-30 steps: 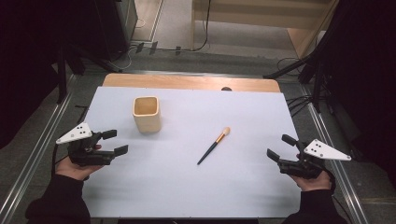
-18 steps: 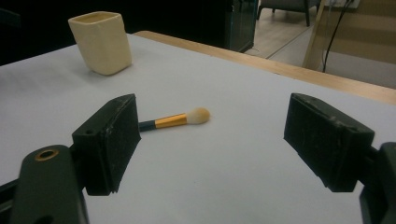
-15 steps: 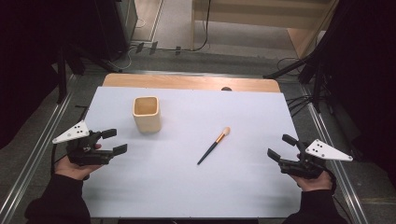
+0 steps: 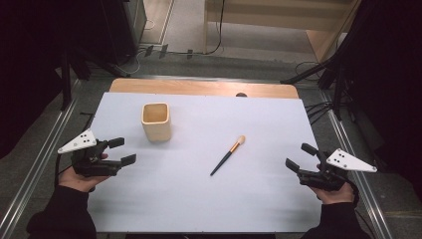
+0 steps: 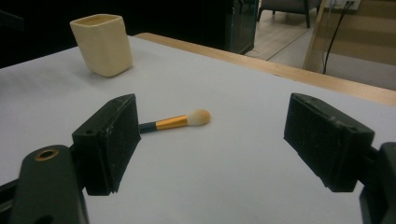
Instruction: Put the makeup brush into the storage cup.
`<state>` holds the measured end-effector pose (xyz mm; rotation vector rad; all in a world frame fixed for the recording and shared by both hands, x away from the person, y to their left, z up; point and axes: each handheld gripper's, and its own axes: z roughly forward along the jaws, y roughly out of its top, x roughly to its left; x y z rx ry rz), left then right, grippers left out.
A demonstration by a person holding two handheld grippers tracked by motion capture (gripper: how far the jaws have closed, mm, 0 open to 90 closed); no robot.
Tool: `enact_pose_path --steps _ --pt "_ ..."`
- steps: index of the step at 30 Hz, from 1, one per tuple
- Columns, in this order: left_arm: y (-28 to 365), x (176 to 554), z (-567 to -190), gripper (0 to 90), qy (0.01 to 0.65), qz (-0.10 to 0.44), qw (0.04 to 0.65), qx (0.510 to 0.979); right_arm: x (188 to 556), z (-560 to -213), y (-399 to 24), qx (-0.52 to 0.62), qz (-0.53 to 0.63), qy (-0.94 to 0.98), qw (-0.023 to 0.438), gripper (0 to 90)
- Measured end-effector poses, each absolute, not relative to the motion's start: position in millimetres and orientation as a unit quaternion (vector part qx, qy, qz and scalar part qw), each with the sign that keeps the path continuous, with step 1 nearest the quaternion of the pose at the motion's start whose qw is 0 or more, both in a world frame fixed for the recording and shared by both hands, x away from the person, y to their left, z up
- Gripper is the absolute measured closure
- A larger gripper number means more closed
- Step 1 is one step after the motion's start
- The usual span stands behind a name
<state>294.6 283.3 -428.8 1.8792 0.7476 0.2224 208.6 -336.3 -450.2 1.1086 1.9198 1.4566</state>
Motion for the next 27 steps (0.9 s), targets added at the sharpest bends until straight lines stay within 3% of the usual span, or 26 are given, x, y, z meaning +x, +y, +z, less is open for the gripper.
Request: enact_pose_path --steps 27 --pt "289.9 292.9 -433.1 19.4 0.299 0.111 0.540 0.779 208.5 -448.5 -333.0 0.394 0.534 0.708 0.242 20.9"
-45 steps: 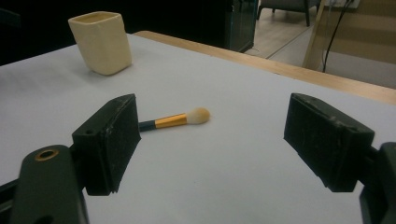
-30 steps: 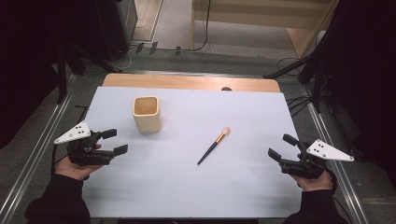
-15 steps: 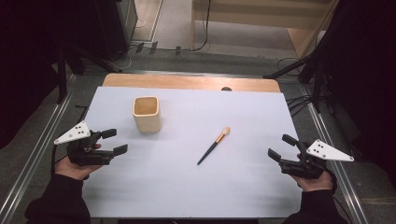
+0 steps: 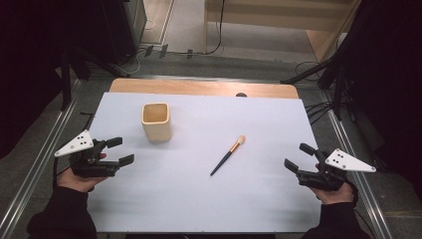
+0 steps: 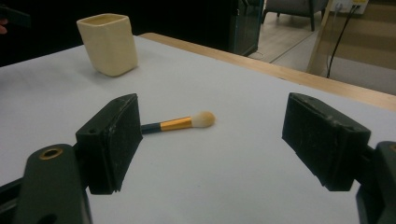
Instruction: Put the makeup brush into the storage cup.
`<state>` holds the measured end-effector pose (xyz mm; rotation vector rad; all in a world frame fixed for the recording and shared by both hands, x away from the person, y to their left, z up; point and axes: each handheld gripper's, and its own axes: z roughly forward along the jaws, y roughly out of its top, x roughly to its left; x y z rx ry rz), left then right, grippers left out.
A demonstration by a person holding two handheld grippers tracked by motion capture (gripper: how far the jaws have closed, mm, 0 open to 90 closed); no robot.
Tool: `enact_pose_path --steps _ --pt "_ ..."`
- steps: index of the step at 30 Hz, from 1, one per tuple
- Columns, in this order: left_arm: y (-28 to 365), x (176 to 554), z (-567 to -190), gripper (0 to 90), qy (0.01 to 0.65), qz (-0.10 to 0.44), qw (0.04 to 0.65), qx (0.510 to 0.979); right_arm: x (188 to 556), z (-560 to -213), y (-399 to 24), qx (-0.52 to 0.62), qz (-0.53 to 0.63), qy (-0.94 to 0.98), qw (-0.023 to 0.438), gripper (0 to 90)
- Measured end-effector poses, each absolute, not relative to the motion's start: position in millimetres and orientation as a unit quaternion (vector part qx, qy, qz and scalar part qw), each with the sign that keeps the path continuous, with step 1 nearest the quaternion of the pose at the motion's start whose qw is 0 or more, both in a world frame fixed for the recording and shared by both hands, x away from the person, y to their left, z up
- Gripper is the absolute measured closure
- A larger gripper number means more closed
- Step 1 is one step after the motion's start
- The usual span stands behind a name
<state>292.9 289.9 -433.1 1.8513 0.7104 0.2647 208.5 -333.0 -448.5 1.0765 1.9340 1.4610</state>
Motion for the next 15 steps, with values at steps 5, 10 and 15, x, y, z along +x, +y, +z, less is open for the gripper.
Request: enact_pose_path --steps 5,10,15 --pt "290.6 292.2 -435.3 19.4 0.297 0.120 0.541 0.778 211.9 -448.3 -330.1 0.391 0.539 0.708 0.236 20.9" --pt "291.9 291.4 -435.2 19.4 0.300 0.124 0.546 0.772 215.3 -446.6 -327.0 0.388 0.542 0.707 0.237 20.8" --pt "294.4 290.9 -434.2 19.4 0.297 0.131 0.551 0.769 222.7 -440.7 -319.5 0.381 0.544 0.710 0.236 20.8"
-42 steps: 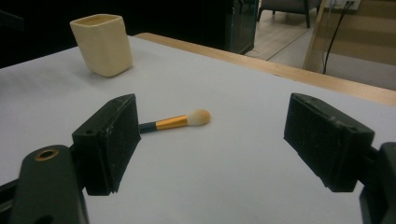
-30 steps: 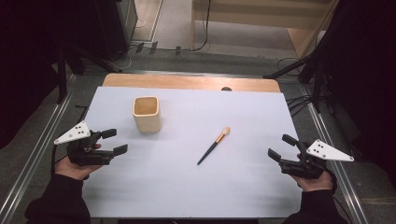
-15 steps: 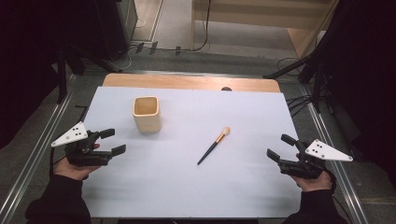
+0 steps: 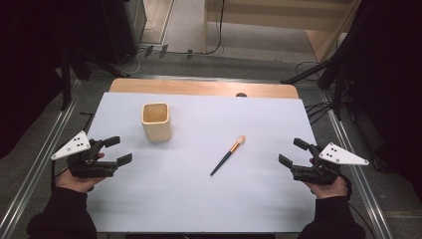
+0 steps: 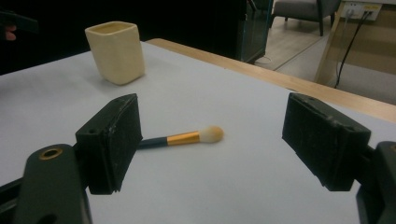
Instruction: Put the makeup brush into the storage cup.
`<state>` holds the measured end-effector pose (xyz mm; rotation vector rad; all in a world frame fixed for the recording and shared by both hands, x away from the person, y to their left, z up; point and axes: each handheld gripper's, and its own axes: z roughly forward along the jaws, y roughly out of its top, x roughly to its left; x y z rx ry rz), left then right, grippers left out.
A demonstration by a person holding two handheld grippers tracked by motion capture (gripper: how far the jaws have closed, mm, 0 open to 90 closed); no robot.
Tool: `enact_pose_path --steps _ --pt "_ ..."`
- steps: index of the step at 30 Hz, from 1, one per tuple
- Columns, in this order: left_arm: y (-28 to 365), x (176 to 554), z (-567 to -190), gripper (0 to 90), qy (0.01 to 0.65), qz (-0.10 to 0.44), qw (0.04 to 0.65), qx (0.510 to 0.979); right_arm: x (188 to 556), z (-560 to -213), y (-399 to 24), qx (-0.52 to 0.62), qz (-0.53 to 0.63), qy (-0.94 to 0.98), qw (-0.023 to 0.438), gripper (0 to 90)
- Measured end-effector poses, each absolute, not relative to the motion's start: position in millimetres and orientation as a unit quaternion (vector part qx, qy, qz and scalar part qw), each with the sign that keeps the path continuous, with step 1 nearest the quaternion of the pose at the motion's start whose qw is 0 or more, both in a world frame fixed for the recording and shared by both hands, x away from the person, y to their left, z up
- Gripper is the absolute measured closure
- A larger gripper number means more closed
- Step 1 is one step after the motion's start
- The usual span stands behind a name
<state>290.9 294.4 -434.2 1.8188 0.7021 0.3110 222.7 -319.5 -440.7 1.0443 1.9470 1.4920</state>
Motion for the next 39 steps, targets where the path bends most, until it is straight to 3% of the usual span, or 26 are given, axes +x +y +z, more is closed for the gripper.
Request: enact_pose_path --steps 39 --pt "295.2 293.3 -433.1 19.5 0.298 0.132 0.551 0.768 297.9 -429.4 -234.5 0.310 0.546 0.751 0.204 21.0"
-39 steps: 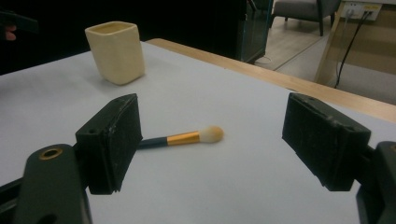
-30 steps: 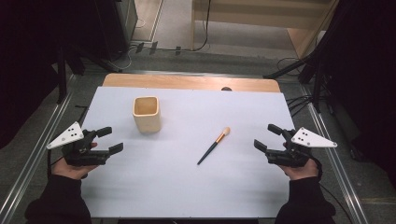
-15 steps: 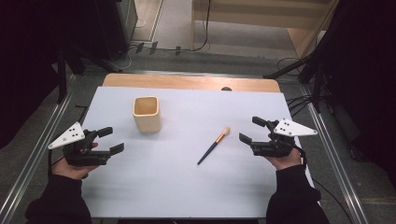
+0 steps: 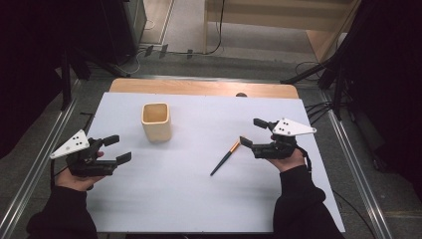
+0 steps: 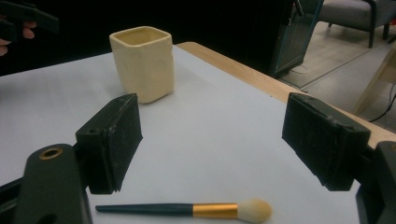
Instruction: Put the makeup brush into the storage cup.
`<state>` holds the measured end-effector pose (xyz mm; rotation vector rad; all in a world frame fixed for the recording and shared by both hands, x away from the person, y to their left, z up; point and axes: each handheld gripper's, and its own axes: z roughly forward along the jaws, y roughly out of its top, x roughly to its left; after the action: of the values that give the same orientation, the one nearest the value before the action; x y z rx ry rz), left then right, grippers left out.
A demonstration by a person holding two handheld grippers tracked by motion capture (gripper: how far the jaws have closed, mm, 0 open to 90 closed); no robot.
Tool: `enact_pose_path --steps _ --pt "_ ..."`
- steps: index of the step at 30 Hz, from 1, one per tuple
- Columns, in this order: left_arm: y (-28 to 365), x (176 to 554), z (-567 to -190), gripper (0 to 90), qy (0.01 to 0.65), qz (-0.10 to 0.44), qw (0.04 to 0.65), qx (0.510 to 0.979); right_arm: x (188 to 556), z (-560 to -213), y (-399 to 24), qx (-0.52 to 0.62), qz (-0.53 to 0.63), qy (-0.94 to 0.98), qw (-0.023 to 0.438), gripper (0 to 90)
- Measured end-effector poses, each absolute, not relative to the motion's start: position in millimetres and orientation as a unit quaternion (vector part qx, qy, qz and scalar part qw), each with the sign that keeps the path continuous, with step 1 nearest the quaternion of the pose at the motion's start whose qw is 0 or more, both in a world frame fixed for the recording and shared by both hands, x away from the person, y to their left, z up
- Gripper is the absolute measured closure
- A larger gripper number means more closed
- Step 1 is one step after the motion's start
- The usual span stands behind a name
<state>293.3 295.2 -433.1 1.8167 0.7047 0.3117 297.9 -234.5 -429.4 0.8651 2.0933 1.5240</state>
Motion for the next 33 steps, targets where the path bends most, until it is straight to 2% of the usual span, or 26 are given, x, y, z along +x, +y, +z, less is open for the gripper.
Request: enact_pose_path --steps 24,33 --pt "298.4 293.3 -431.6 19.5 0.300 0.133 0.553 0.766 333.0 -431.1 -199.1 0.287 0.519 0.784 0.183 21.6" --pt "298.2 293.8 -431.8 19.5 0.301 0.133 0.553 0.766 340.7 -429.3 -194.8 0.260 0.446 0.841 0.162 22.4"
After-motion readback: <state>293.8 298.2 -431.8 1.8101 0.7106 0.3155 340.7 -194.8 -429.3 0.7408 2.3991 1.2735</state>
